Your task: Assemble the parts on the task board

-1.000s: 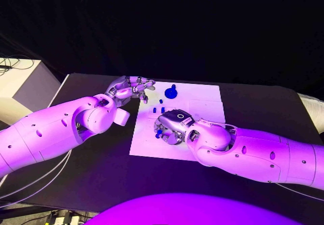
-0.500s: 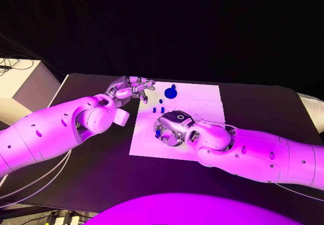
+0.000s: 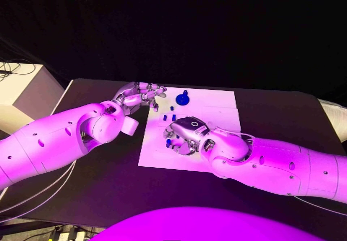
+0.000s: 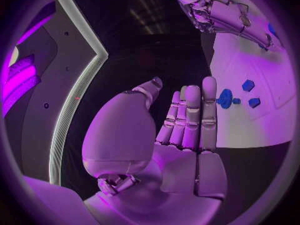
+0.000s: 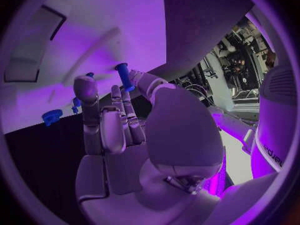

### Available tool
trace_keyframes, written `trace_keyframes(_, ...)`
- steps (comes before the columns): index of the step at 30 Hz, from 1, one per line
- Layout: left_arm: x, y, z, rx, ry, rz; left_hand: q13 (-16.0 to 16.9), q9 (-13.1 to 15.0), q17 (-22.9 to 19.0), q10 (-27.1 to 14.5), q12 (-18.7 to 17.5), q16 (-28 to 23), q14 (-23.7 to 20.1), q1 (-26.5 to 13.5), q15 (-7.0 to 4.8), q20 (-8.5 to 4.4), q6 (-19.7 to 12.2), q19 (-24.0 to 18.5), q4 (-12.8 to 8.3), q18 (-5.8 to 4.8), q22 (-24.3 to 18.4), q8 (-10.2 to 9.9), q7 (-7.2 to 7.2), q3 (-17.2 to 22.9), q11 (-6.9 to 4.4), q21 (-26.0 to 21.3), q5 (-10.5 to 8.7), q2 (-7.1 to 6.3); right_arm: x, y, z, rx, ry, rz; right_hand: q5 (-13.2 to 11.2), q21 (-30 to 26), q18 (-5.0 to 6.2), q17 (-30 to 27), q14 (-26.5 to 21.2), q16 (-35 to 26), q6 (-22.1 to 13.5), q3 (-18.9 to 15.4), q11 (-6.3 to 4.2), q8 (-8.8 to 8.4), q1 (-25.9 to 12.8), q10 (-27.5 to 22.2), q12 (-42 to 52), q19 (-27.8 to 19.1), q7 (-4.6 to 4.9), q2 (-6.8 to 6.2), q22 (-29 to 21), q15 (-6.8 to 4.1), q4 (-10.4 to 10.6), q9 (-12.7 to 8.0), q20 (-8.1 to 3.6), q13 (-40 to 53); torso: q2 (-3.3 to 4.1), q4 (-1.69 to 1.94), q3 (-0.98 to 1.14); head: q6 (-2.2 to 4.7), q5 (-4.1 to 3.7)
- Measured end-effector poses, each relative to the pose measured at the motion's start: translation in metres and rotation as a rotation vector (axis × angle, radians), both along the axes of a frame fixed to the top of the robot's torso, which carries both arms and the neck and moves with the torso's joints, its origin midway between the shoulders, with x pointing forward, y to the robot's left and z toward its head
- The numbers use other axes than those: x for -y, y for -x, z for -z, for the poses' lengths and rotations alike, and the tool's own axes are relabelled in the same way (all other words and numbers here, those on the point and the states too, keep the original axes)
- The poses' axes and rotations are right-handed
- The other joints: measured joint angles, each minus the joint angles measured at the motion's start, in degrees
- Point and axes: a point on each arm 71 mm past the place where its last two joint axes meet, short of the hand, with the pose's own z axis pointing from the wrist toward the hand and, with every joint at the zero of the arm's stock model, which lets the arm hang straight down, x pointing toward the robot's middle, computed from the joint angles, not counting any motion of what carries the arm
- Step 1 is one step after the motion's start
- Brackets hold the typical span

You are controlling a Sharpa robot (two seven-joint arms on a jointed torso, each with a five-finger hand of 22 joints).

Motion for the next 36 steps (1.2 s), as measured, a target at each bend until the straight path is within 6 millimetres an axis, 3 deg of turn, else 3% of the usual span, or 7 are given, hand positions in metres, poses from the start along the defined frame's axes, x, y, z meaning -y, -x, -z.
trace_keyframes(8, 0.0, 0.0, 0.0, -0.003, 0.0, 0.005, 0.0, 0.0, 0.0, 0.0, 0.0, 0.0, 0.0, 0.0, 0.0, 0.0, 0.0, 0.0, 0.0, 0.0, 0.0, 0.0, 0.0, 0.0, 0.0, 0.0, 0.0, 0.0, 0.001, 0.0, -0.001, 0.004, -0.022, 0.011, 0.0, -9.9, 0.92, -3.6, -0.2, -1.9, -5.5, -12.8, 0.76, -3.77, 6.0, -7.2, 1.6, -2.8, -0.07, 2.71, -8.5, 0.62, 2.9, -1.9, 0.61, 0.0, -0.03, 0.0, -0.02, 0.14, -0.1)
trace_keyframes(13, 0.001, 0.0, 0.0, -0.003, 0.001, 0.008, 0.0, 0.0, 0.0, 0.0, 0.0, 0.0, 0.0, 0.0, 0.0, 0.0, 0.0, 0.0, 0.0, 0.0, 0.0, 0.0, 0.0, 0.0, 0.0, 0.0, 0.0, 0.0, 0.006, -0.001, -0.001, 0.004, -0.029, 0.023, 0.0, -12.4, 0.92, -4.5, -0.4, -2.2, -6.5, -16.9, 1.06, -4.47, 8.7, -8.7, 2.8, -2.8, -0.4, 2.32, -10.4, 0.81, 6.4, -2.3, 0.61, 0.0, -0.07, 0.08, -0.05, 0.23, -0.24)
trace_keyframes(17, 0.001, 0.0, 0.0, -0.004, 0.001, 0.01, 0.0, 0.0, 0.0, 0.0, 0.0, 0.0, 0.0, 0.0, 0.0, 0.0, 0.0, 0.0, 0.0, 0.0, 0.0, 0.0, 0.0, 0.0, 0.0, 0.0, 0.0, 0.0, 0.02, 0.002, -0.003, -0.012, -0.033, 0.039, 1.6, -14.7, 0.92, -5.7, -0.8, -3.1, -8.4, -23.7, 1.25, -5.1, 12.3, -10.8, 4.4, -2.8, -1.01, 1.41, -11.9, 1.23, 12.9, -2.6, 0.61, 0.0, -0.14, 0.11, -0.1, 0.33, -0.32)
trace_keyframes(22, -0.002, 0.0, 0.001, -0.006, -0.002, 0.006, 0.0, 0.0, 0.0, -0.2, 0.0, 0.0, 0.0, 0.0, 0.0, 0.0, -0.2, 0.0, 0.0, 0.0, 0.0, 0.0, -0.2, 0.0, 0.21, 0.0, 0.0, 0.0, 0.044, 0.002, -0.018, -0.036, -0.045, 0.065, 1.8, -15.7, 0.92, -6.5, -1.1, -3.3, -9.7, -30.0, 1.47, -5.1, 12.3, -12.0, 5.1, -2.7, -1.54, 1.09, -12.4, 1.53, 13.9, -2.8, 0.74, 0.0, -0.18, 0.01, -0.12, 0.65, -0.52)
trace_keyframes(26, -0.003, 0.0, 0.001, -0.006, -0.004, 0.003, 0.0, 0.0, 0.0, -0.2, 0.0, 0.0, 0.0, 0.0, 0.0, 0.0, -0.2, 0.0, 0.0, 0.0, 0.0, 0.0, -0.2, 0.0, 0.21, 0.0, 0.0, 0.0, 0.065, 0.001, -0.033, -0.066, -0.073, 0.096, 1.0, -16.7, 0.92, -9.6, -2.5, -5.3, -10.3, -31.0, 1.46, -5.1, 11.9, -12.0, 6.1, -2.9, -1.26, 0.77, -12.9, 1.8, 14.0, -2.8, 1.16, 0.1, -0.18, -0.16, -0.08, 1.17, -0.94)
trace_keyframes(32, -0.004, 0.0, 0.002, -0.006, -0.005, 0.001, 0.0, 0.0, 0.0, -0.4, 0.0, 0.0, 0.0, 0.2, 0.0, 0.0, -0.4, 0.0, 0.2, 0.0, 0.0, 0.0, 0.01, -0.2, 0.0, 0.0, 0.0, -0.22, 0.11, -0.014, -0.059, -0.12, -0.165, 0.194, -0.8, -16.0, 1.78, -7.0, -1.4, -4.2, -5.8, -25.0, 0.21, -2.84, 12.7, -3.5, 11.6, -1.8, 0.65, 6.75, -11.9, 0.77, 13.4, -1.9, 0.28, 1.3, -0.29, -0.56, -0.02, 1.81, -1.63)
trace_keyframes(36, -0.004, 0.0, 0.002, -0.003, -0.004, -0.001, 0.0, 0.0, -0.1, -0.4, 0.3, 0.0, 0.0, 0.4, 0.0, 0.0, -0.4, 0.0, 0.2, 0.0, 0.0, 0.0, 0.01, -0.2, -0.01, 0.0, 0.0, -0.08, 0.143, -0.028, -0.068, -0.163, -0.218, 0.291, -1.2, -10.6, 1.79, -4.1, -0.2, -2.5, -1.4, -22.6, -1.5, -0.62, 12.7, 5.9, 17.1, 0.3, -0.27, 7.33, -6.6, -0.54, 13.5, -1.3, -0.79, 3.7, -0.48, -0.82, 0.03, 2.02, -2.05)
